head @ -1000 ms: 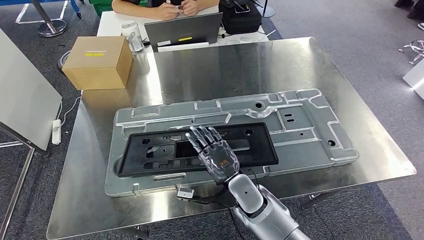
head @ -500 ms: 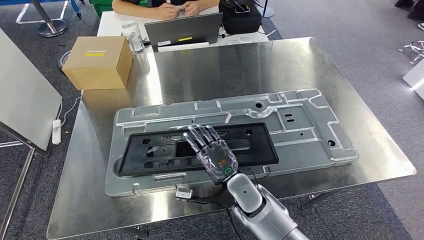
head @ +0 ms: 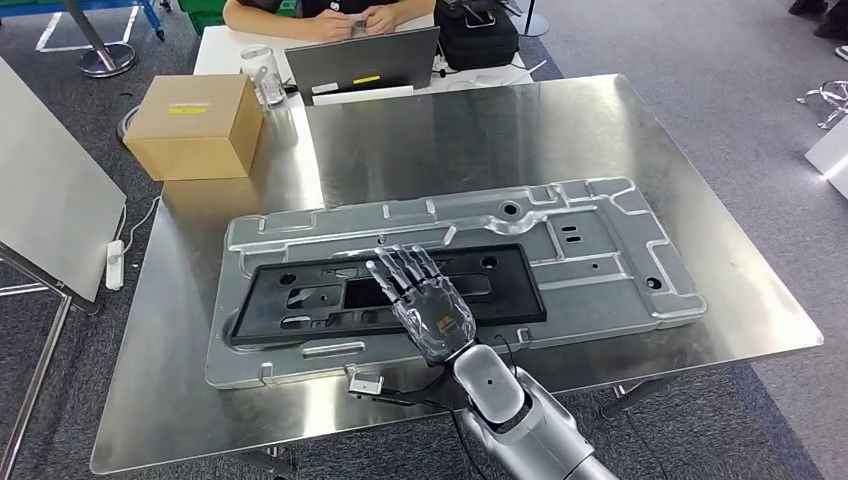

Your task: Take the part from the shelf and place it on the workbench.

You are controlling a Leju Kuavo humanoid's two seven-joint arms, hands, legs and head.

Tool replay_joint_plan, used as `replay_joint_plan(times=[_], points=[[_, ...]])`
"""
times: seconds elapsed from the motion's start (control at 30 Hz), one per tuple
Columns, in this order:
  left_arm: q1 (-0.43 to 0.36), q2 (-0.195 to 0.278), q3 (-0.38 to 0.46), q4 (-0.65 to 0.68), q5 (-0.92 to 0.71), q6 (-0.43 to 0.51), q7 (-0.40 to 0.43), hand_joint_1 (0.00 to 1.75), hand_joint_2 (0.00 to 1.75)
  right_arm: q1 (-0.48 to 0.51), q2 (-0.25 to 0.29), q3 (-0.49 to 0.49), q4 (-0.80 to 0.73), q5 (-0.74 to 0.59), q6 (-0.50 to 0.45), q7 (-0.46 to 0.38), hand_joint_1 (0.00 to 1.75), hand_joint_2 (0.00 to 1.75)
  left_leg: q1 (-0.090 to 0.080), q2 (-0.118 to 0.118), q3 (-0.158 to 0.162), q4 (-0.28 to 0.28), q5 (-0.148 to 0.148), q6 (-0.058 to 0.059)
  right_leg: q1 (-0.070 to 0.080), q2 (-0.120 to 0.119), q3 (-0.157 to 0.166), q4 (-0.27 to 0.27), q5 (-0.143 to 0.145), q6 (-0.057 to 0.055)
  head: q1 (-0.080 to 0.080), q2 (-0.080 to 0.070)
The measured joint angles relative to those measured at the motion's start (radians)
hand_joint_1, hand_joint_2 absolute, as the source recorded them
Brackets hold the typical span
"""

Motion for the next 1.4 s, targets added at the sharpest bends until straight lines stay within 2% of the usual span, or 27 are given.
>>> replay_joint_plan(times=[0.07,0.17,0.2,0.27,0.33,0.37,0.4,0.43,0.5,0.53,0.57,0.67,0.7,0.77,0.83,0.87,0.9,0.93,1.0,1.07,1.1,1.17,1.2,1.23,1.33,1.37,1.4], points=[[0.0,0.001,-0.002,0.0,0.0,0.0,0.0,0.0,0.0,0.0,0.0,0.0,-0.001,0.0,0.0,0.002,0.0,1.75,-0.002,-0.003,-0.011,0.018,-0.001,-0.018,0.003,0.008,0.015,-0.035,0.009,-0.013,0.0,0.0],[0.002,0.001,-0.004,0.001,0.001,0.0,0.0,0.0,0.0,-0.001,0.002,0.0,-0.002,0.0,0.0,0.004,0.0,1.75,0.001,-0.006,-0.025,0.028,0.0,-0.037,0.005,0.01,-0.005,-0.028,0.019,-0.044,0.0,0.0],[0.002,0.001,-0.004,0.001,0.001,0.0,0.0,0.0,0.0,-0.001,0.002,0.0,-0.002,0.0,0.0,0.003,0.0,1.75,0.003,-0.005,-0.034,0.045,-0.02,-0.042,0.005,0.008,-0.013,-0.03,0.026,-0.054,0.0,0.0],[0.003,0.0,-0.005,0.001,0.001,0.0,0.0,0.0,0.0,-0.002,0.002,0.0,-0.002,0.0,0.0,0.004,0.0,1.75,0.004,-0.003,-0.069,0.138,-0.103,-0.046,0.007,0.005,-0.031,-0.031,0.042,-0.069,-0.001,0.0],[0.002,0.0,-0.005,0.001,0.001,-0.001,-0.001,0.0,0.0,-0.001,0.002,0.0,-0.001,0.0,0.0,0.005,0.0,1.75,0.004,-0.003,-0.102,0.267,-0.182,-0.047,0.013,0.002,-0.051,-0.03,0.057,-0.074,-0.001,0.0],[0.002,0.0,-0.005,0.001,0.001,-0.001,-0.001,0.0,0.0,-0.001,0.002,0.0,-0.001,0.0,0.001,0.005,0.0,1.75,0.003,-0.003,-0.101,0.301,-0.194,-0.045,0.017,0.001,-0.061,-0.029,0.064,-0.075,-0.001,0.0],[0.002,0.0,-0.005,0.001,0.001,-0.001,-0.001,0.0,0.0,-0.001,0.002,0.0,-0.001,0.0,0.001,0.005,0.0,1.75,0.002,-0.003,-0.083,0.299,-0.187,-0.041,0.02,0.001,-0.07,-0.028,0.07,-0.075,-0.001,0.0],[0.002,0.0,-0.006,0.001,0.001,-0.001,-0.001,0.0,0.0,-0.001,0.002,-0.001,-0.001,0.0,0.001,0.005,0.0,1.75,0.0,-0.003,-0.044,0.258,-0.166,-0.036,0.022,0.0,-0.078,-0.028,0.077,-0.075,-0.001,0.0],[0.0,0.0,-0.006,0.001,0.001,-0.001,-0.001,0.0,0.0,-0.002,0.002,-0.001,-0.002,0.0,0.001,0.006,0.0,1.75,-0.008,-0.003,0.06,0.113,-0.133,-0.02,0.026,0.001,-0.088,-0.027,0.088,-0.071,-0.001,0.0],[-0.001,0.0,-0.006,0.001,0.001,-0.001,-0.001,0.0,0.0,-0.003,0.002,-0.001,-0.002,0.0,0.001,0.006,0.0,1.75,-0.012,-0.003,0.098,0.057,-0.125,-0.015,0.026,0.0,-0.09,-0.028,0.095,-0.066,-0.001,0.0],[-0.002,0.0,-0.006,0.001,0.001,-0.001,-0.001,0.0,0.0,-0.003,0.003,-0.001,-0.003,0.0,0.001,0.006,0.0,1.75,-0.016,-0.004,0.117,0.021,-0.124,-0.012,0.026,0.0,-0.091,-0.03,0.101,-0.06,-0.001,0.0],[-0.002,0.0,-0.009,0.001,0.002,-0.001,-0.002,0.0,0.0,-0.005,0.002,-0.001,-0.004,0.0,0.001,0.006,0.0,1.75,-0.019,-0.002,0.111,0.001,-0.105,-0.003,0.024,0.0,-0.091,-0.038,0.117,-0.039,-0.001,0.0],[-0.002,-0.001,-0.01,0.001,0.002,-0.001,-0.002,0.0,0.0,-0.005,0.002,-0.001,-0.004,0.0,0.001,0.007,0.0,1.75,-0.017,0.001,0.106,-0.004,-0.094,0.004,0.024,0.0,-0.097,-0.03,0.104,-0.034,0.0,0.0],[-0.003,-0.002,-0.011,0.001,0.003,-0.001,-0.002,0.0,0.0,-0.006,0.0,-0.002,-0.004,0.0,0.001,0.009,0.0,1.75,-0.014,0.006,0.088,-0.012,-0.069,0.018,0.023,0.0,-0.124,0.042,0.025,-0.029,0.001,0.0],[-0.003,-0.002,-0.011,0.001,0.003,-0.001,-0.002,0.0,0.0,-0.006,-0.002,-0.002,-0.004,0.0,0.001,0.009,0.0,1.75,-0.019,0.008,0.061,-0.011,-0.05,0.025,0.024,0.0,-0.153,0.162,-0.062,-0.026,0.002,0.0],[-0.002,-0.003,-0.012,0.001,0.003,-0.001,-0.002,0.0,0.0,-0.005,-0.002,-0.002,-0.003,0.0,0.002,0.009,0.0,1.75,-0.021,0.009,0.048,-0.009,-0.041,0.025,0.024,0.0,-0.159,0.208,-0.078,-0.024,0.002,0.0],[-0.002,-0.003,-0.012,0.001,0.003,-0.001,-0.002,0.0,0.0,-0.005,-0.003,-0.002,-0.003,0.0,0.002,0.009,0.0,1.75,-0.022,0.009,0.033,-0.005,-0.033,0.025,0.024,-0.001,-0.15,0.225,-0.071,-0.025,0.002,0.0],[-0.002,-0.004,-0.012,0.001,0.004,-0.001,-0.002,0.0,0.0,-0.005,-0.004,-0.002,-0.002,0.0,0.002,0.009,0.0,1.75,-0.024,0.01,0.019,0.0,-0.026,0.024,0.025,-0.001,-0.124,0.209,-0.048,-0.026,0.002,0.0],[-0.002,-0.005,-0.012,0.001,0.006,-0.001,-0.002,0.0,0.0,-0.007,-0.005,-0.002,-0.002,0.0,0.002,0.008,0.0,1.75,-0.027,0.009,-0.007,0.012,-0.014,0.02,0.029,-0.001,-0.029,0.087,-0.009,-0.036,0.002,0.0],[-0.003,-0.006,-0.012,0.001,0.011,-0.001,-0.002,0.0,0.0,-0.009,-0.004,-0.002,-0.004,0.0,0.002,0.007,0.0,1.75,-0.029,0.009,-0.021,0.021,-0.003,0.012,0.034,-0.001,0.044,-0.027,-0.01,-0.047,0.002,0.0],[-0.003,-0.007,-0.012,0.001,0.013,-0.001,-0.002,0.0,0.0,-0.011,-0.004,-0.003,-0.005,0.0,0.002,0.006,0.0,1.75,-0.03,0.009,-0.024,0.022,0.004,0.007,0.037,-0.001,0.055,-0.052,-0.016,-0.051,0.002,0.0],[-0.002,-0.007,-0.013,0.002,0.016,-0.001,-0.002,0.0,0.0,-0.011,-0.004,-0.003,-0.006,0.0,0.003,0.005,0.0,1.75,-0.028,0.008,-0.027,0.019,0.015,-0.005,0.035,-0.003,0.048,-0.061,-0.001,-0.061,0.002,0.0],[-0.001,-0.007,-0.013,0.002,0.017,-0.001,-0.002,0.0,0.0,-0.011,-0.004,-0.004,-0.006,0.0,0.003,0.004,0.0,1.75,-0.027,0.007,-0.033,0.027,0.003,-0.011,0.032,-0.004,0.041,-0.065,0.009,-0.068,0.002,0.0],[-0.001,-0.007,-0.013,0.002,0.018,-0.001,-0.002,0.0,0.0,-0.011,-0.003,-0.004,-0.006,0.0,0.004,0.004,0.0,1.75,-0.026,0.005,-0.042,0.049,-0.027,-0.017,0.028,-0.006,0.032,-0.069,0.022,-0.075,0.001,0.0],[0.0,-0.007,-0.013,0.003,0.018,0.0,-0.001,0.0,0.0,-0.011,-0.001,-0.004,-0.007,0.0,0.007,0.003,0.0,1.75,-0.015,0.004,-0.086,0.209,-0.166,-0.036,0.024,-0.009,-0.009,-0.07,0.057,-0.083,0.0,0.0],[-0.001,-0.007,-0.013,0.003,0.018,0.0,-0.001,0.0,0.0,-0.01,-0.001,-0.004,-0.007,0.0,0.008,0.003,0.0,1.75,-0.012,0.004,-0.093,0.264,-0.186,-0.041,0.024,-0.009,-0.024,-0.068,0.068,-0.081,0.0,0.0],[-0.001,-0.007,-0.013,0.003,0.018,0.0,-0.001,0.0,0.0,-0.009,-0.001,-0.004,-0.007,0.0,0.008,0.003,0.0,1.75,-0.008,0.004,-0.088,0.295,-0.181,-0.046,0.022,-0.01,-0.041,-0.065,0.079,-0.078,0.0,0.0]])
